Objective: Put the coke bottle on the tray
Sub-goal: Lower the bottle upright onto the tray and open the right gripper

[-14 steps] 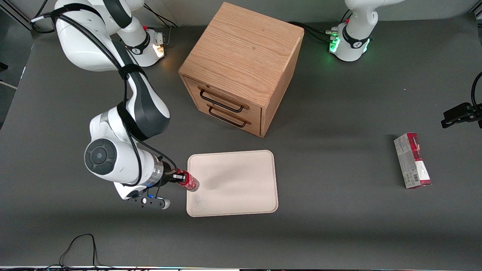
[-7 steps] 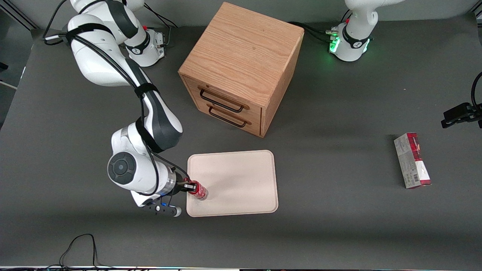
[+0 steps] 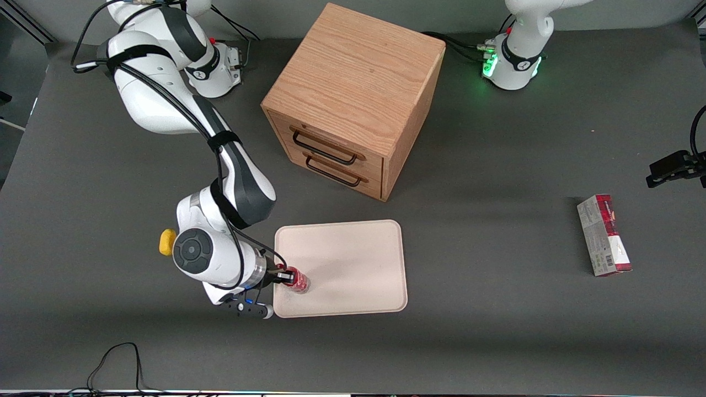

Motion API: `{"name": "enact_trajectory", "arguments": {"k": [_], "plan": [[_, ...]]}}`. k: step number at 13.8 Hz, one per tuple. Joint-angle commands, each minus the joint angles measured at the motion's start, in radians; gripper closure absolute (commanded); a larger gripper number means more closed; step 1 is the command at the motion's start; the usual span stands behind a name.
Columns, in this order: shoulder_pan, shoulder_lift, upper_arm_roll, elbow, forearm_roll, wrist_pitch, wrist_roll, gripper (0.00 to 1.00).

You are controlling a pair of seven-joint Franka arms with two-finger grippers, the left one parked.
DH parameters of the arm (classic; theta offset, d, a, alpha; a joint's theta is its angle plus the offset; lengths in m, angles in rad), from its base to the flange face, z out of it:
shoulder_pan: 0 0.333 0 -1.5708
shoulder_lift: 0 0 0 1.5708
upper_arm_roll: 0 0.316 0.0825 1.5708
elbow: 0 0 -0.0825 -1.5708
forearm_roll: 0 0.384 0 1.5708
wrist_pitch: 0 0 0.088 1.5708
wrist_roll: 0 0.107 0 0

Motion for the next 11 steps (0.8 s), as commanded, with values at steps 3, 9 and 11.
{"name": "enact_trajectory", "arguments": {"k": [3,9,11], "plan": [[0.01,0.024,-0.004,0.043,-0.01,0.005,0.03,0.93],[0.017,0.024,-0.004,0.043,-0.023,0.005,0.03,0.0],[0.017,0.021,-0.004,0.043,-0.023,0.005,0.03,0.0]]}}
